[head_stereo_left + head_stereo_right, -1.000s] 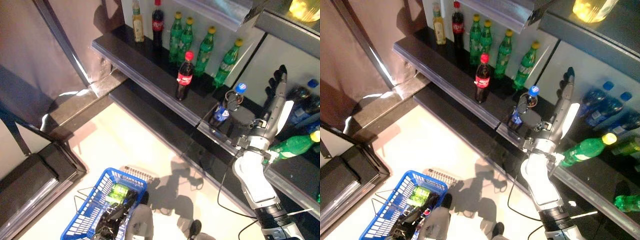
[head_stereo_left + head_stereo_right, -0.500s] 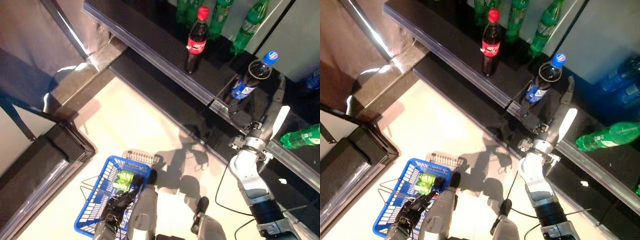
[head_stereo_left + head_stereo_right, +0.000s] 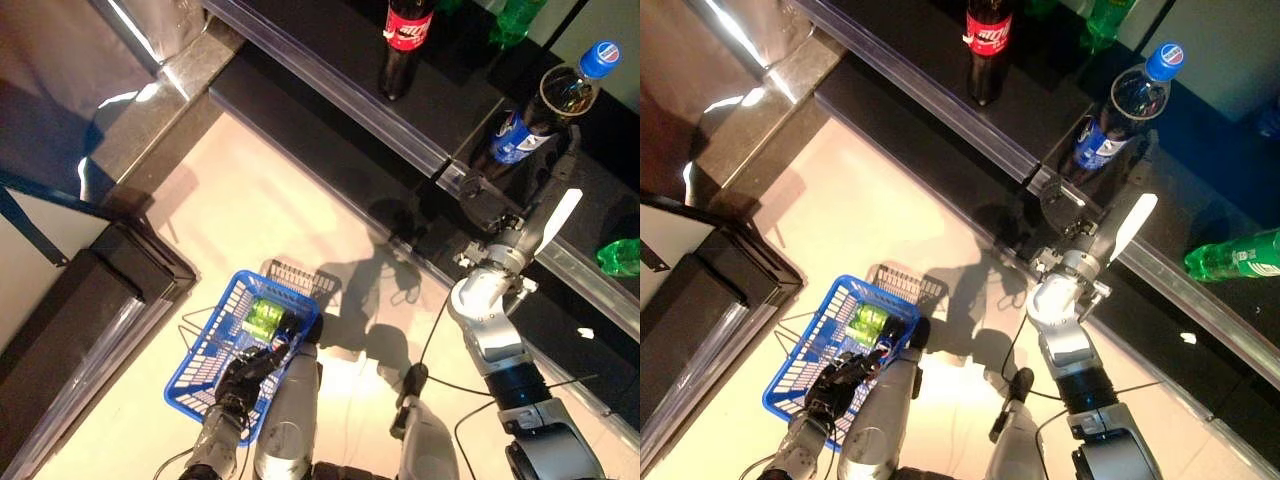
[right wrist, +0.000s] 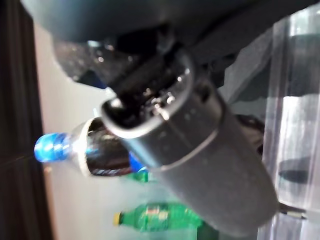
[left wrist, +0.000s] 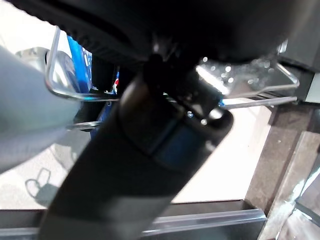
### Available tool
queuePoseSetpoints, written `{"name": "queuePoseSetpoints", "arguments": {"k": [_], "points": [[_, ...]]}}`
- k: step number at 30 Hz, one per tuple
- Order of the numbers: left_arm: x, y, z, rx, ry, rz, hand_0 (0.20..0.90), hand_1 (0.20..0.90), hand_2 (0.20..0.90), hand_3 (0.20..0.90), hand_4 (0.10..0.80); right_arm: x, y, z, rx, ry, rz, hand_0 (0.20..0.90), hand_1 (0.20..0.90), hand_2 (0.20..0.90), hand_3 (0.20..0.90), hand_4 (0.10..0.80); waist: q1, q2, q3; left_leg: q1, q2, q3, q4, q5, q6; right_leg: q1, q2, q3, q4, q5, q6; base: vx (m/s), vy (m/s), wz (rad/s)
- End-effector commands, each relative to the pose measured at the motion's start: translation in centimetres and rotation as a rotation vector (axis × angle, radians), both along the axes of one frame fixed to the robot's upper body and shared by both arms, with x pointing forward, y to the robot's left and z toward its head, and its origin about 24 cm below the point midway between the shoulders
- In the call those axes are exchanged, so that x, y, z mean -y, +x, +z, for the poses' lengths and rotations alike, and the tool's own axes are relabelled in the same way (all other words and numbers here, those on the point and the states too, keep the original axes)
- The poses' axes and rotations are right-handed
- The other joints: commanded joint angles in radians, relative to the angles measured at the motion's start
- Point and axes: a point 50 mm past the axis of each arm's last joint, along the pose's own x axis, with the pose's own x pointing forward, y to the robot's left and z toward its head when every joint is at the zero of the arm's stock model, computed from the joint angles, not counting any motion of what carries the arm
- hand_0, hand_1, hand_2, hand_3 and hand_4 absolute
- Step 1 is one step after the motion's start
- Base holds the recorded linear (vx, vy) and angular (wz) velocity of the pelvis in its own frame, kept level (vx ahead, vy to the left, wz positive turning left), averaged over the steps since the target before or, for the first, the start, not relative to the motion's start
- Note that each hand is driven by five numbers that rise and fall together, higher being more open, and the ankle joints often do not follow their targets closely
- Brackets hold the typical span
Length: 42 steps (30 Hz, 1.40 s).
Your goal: Pick up the drink and place into the basket.
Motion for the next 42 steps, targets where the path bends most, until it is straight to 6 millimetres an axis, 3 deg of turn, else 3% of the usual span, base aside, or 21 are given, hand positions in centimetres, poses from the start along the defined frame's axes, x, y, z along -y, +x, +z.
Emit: {"name": "queuePoseSetpoints", "arguments": {"k": [1,12,19,26,29,30,32,42], "points": [[-0.5,0.4,2.3,0.212,0.034,-0.051,0.300,0.300,0.300,0.200,0.100,1.2,-0.5,7.0,0.308,0.026,-0.012,0.900,0.900,0.900,0.900,0.800,-0.010,0.014,-0.015,-0.097,-0.012,-0.075,0.013,0.055,-0.013,0.031,-0.037,0.012,0.102,-0.038,-0.051,0.000,0.000,0.00],[-0.3,1.8,3.3,0.235,0.039,-0.065,0.300,0.300,0.300,0.200,0.100,2.7,0.4,10.7,0.385,0.080,-0.032,0.900,0.900,0.900,0.900,0.800,0.000,0.018,-0.015,-0.145,-0.017,-0.071,0.019,0.058,0.002,-0.051,-0.033,0.017,0.121,-0.027,-0.060,-0.001,0.000,-0.04],[-0.7,2.1,3.6,0.237,0.042,-0.061,0.300,0.300,0.300,0.200,0.100,2.5,0.7,13.2,0.420,0.038,0.005,0.900,0.900,0.900,0.900,0.800,0.010,0.019,-0.015,-0.155,-0.023,-0.072,0.013,0.061,0.011,-0.091,-0.028,0.014,0.137,-0.024,-0.064,0.000,0.000,0.00],[-0.7,2.7,4.0,0.250,0.039,-0.062,0.300,0.300,0.300,0.200,0.100,3.2,0.9,14.1,0.435,0.069,-0.020,0.900,0.900,0.900,0.900,0.800,0.010,0.016,-0.015,-0.158,-0.026,-0.066,0.013,0.059,0.018,-0.112,-0.026,0.014,0.147,-0.021,-0.064,0.000,0.000,0.00],[-0.8,2.8,4.2,0.257,0.041,-0.068,0.300,0.300,0.300,0.200,0.100,3.7,1.0,14.7,0.447,0.086,-0.018,0.721,0.721,0.721,0.691,0.591,0.014,0.015,-0.015,-0.161,-0.025,-0.064,0.013,0.058,0.022,-0.123,-0.025,0.010,0.152,-0.018,-0.064,0.000,0.000,0.00],[-0.8,2.9,4.2,0.257,0.042,-0.068,0.300,0.300,0.300,0.200,0.100,3.8,1.1,14.8,0.449,0.087,-0.017,0.721,0.721,0.721,0.691,0.591,0.014,0.015,-0.015,-0.161,-0.025,-0.063,0.013,0.058,0.022,-0.124,-0.025,0.010,0.154,-0.018,-0.064,0.000,0.000,0.00],[-1.1,3.0,4.4,0.254,0.047,-0.070,0.300,0.300,0.300,0.200,0.100,4.3,1.1,15.4,0.460,0.085,-0.015,0.300,0.300,0.300,0.200,0.100,0.016,0.013,-0.015,-0.162,-0.025,-0.062,0.014,0.057,0.024,-0.134,-0.024,0.008,0.161,-0.017,-0.066,0.000,0.000,0.00],[-1.8,3.2,4.7,0.267,0.053,-0.068,0.300,0.300,0.300,0.200,0.100,5.5,0.9,16.4,0.484,0.101,-0.035,0.300,0.300,0.300,0.200,0.100,0.017,0.002,-0.015,-0.155,-0.027,-0.058,0.015,0.051,0.033,-0.154,-0.015,0.003,0.185,-0.019,-0.068,0.000,0.000,0.00]]}}
